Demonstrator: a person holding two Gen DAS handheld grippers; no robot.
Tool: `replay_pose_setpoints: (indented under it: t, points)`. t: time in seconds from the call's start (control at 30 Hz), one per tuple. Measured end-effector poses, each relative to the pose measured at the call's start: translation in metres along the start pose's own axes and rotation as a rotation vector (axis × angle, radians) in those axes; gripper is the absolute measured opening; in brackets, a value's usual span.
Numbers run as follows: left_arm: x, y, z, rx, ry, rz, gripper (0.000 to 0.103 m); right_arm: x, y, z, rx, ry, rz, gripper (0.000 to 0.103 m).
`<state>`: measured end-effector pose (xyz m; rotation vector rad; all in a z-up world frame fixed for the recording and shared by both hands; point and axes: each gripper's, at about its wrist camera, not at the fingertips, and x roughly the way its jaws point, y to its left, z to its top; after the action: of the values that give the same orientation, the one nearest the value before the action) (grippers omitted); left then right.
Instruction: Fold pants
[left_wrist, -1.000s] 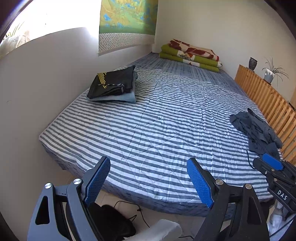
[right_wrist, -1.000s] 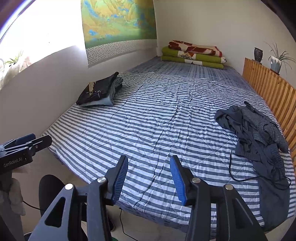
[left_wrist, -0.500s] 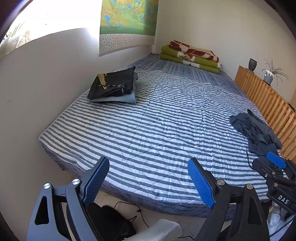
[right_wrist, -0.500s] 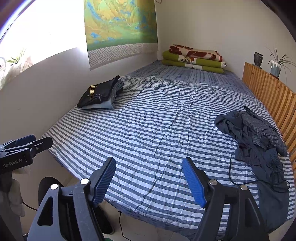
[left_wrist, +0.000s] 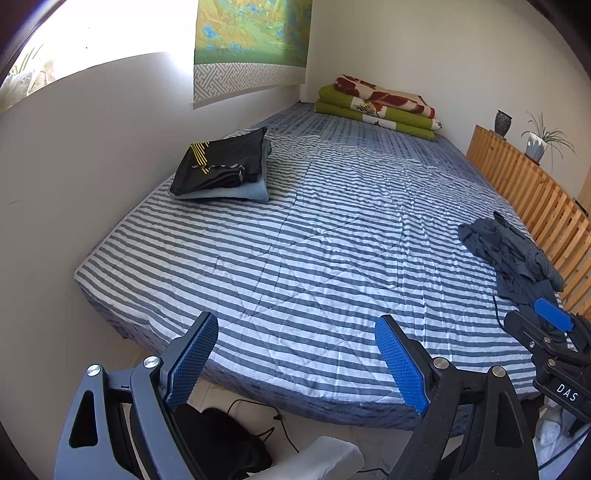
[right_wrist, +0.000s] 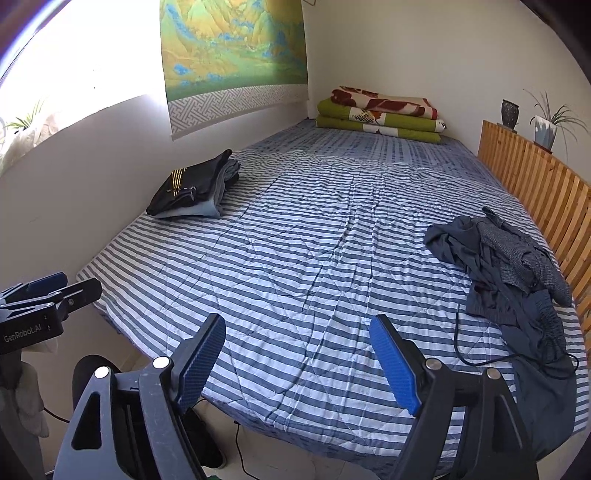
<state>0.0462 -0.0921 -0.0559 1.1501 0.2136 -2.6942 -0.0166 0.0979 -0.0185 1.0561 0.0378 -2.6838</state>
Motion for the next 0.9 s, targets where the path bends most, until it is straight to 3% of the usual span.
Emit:
replay_pose_setpoints:
  t: [0.8,0.9]
  points:
    - [0.042,-0.018,0.009,0.046,0.038,-0.006,0.089,0.021,-0.020,-0.003,0.064,0.038,-0.035,0.077]
    - [0.052,-0.027,0.016,0.077,0.029,-0.039,0.089,0.025,-0.026,-0.004,0.074,0.043,-0.051,0.077]
